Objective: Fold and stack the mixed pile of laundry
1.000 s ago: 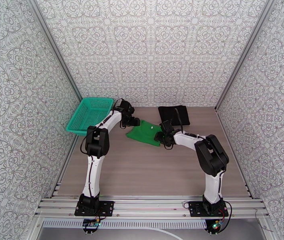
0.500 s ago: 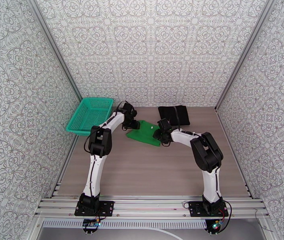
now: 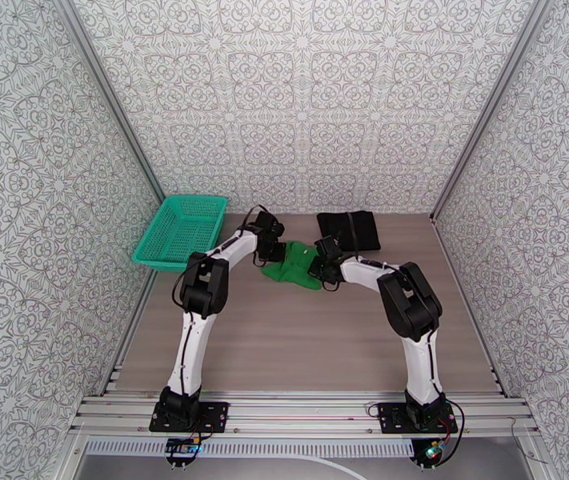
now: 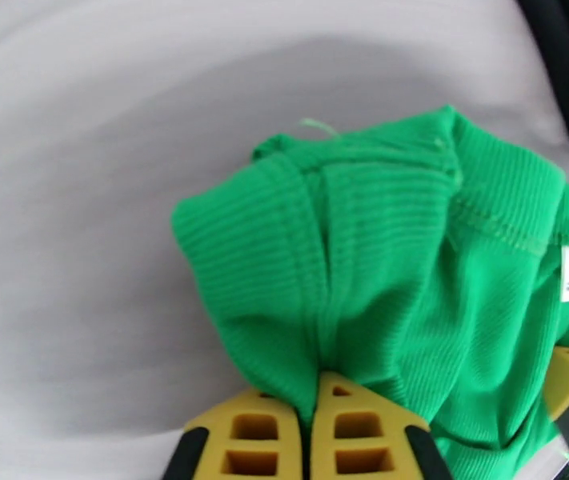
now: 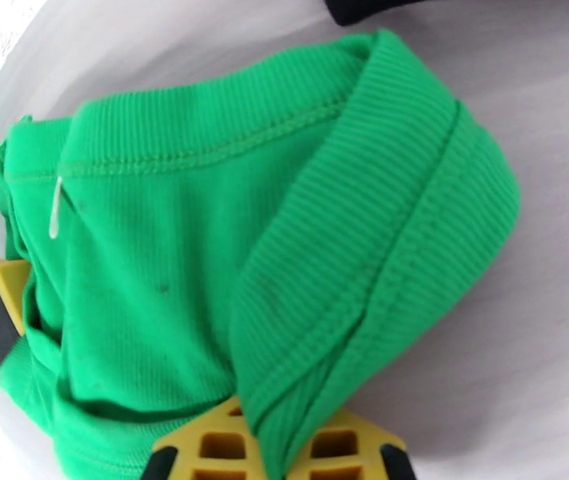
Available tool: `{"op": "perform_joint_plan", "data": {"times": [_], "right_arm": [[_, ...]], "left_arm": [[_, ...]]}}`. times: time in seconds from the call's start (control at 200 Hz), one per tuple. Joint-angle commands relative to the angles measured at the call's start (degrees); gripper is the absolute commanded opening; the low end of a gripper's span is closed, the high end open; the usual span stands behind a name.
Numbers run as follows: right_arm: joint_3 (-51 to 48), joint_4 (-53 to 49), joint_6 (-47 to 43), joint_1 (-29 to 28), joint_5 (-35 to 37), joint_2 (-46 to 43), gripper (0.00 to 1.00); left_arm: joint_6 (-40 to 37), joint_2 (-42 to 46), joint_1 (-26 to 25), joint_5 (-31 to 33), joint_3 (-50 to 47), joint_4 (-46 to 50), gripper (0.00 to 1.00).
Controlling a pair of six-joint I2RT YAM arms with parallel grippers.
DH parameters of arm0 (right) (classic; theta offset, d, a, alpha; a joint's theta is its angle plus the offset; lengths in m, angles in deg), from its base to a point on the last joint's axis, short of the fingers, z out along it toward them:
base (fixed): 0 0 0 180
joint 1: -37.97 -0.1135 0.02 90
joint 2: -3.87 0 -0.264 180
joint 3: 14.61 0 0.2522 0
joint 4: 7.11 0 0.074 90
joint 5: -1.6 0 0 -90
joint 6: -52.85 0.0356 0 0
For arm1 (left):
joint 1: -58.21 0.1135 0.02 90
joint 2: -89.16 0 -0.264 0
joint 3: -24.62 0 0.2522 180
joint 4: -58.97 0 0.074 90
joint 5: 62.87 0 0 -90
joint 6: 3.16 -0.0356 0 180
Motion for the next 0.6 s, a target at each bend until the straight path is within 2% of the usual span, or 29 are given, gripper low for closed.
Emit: {"op": "perform_joint_plan", "data": {"times": [0.0,0.21,0.305,0.44,0.595], "right_arm": [[0.11,-8.65,-7.30,0.07,7.76,-3.30,0.00],[4.43,-17.94,-19.44,1.20,18.79,-13.08,0.00],[6.30,-20.07,-23.30,3.05,20.71,-15.92,0.00],[10.39,-21.51,-28.50,7.24,19.37,-16.89,0.00],[16.95,-21.25,-34.71,12.17,17.57,-13.29,0.00]], "left_arm": [[6.29,3.74,-2.24,-3.76,-6.23,0.25,0.00],[10.94,13.26,-5.26,-1.87,-6.26,-1.05,0.00],[11.86,14.63,-6.60,-1.60,-3.23,-0.60,0.00],[10.97,12.18,-8.41,-0.46,5.66,1.50,0.00],[10.46,4.03,-8.82,0.16,18.66,0.81,0.00]]}}
